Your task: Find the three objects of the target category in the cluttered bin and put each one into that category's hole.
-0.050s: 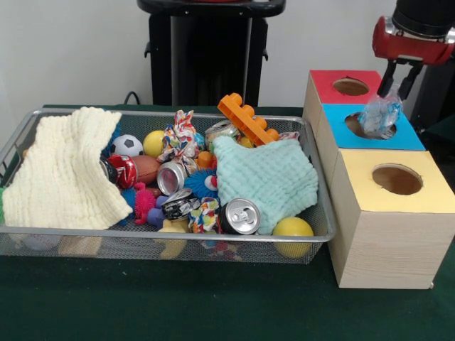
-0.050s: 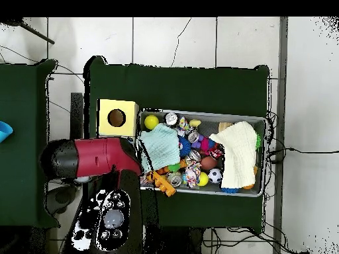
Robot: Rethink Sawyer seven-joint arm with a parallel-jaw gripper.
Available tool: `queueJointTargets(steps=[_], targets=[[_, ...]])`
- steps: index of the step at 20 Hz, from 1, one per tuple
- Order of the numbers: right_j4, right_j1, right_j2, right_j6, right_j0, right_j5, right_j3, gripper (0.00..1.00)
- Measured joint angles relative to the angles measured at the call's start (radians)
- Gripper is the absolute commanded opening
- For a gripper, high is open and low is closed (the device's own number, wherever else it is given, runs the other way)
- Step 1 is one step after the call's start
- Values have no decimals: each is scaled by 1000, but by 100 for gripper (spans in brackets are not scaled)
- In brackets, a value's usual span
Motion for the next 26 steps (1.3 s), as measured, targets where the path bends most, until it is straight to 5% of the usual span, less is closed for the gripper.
queueJointTargets(steps=[26], targets=[[1,15,0,0,-20,-82,41,0]])
